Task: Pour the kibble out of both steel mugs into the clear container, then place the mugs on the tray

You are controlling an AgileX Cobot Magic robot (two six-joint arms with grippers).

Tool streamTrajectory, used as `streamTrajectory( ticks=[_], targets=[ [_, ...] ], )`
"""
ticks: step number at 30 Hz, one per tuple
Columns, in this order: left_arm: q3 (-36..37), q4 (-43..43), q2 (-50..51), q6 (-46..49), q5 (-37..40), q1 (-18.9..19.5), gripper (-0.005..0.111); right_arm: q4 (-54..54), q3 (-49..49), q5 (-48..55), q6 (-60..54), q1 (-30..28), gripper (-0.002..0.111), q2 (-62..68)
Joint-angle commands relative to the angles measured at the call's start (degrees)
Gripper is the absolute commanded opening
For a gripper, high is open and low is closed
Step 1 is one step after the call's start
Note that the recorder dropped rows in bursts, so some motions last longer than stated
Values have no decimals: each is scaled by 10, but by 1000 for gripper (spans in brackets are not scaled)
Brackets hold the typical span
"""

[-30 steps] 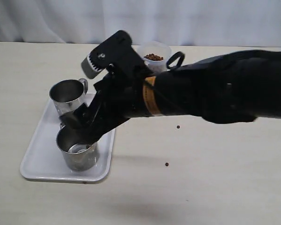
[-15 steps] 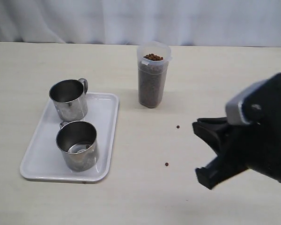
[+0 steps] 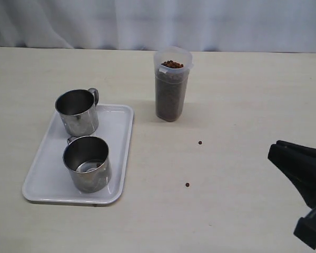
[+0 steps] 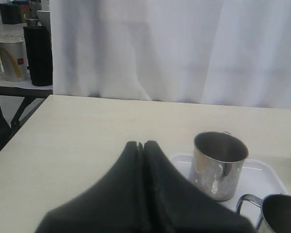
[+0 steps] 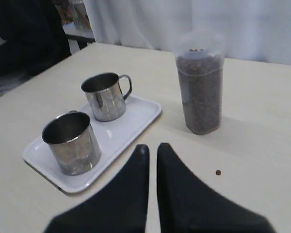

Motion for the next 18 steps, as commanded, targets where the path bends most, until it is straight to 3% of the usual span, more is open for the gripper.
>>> streamTrajectory(
  ticks=[1,11,14,18],
  targets=[
    [2,1,-2,-5,-12,1,0,5,3,-4,8,1,4,-35],
    [2,1,-2,-5,-12,1,0,5,3,-11,8,-12,4,-56],
    [2,1,-2,-5,-12,1,0,2,4,-35,7,-67,4,-85],
    [2,1,-2,-5,-12,1,0,4,26,-59,13,-190,4,-139]
  ],
)
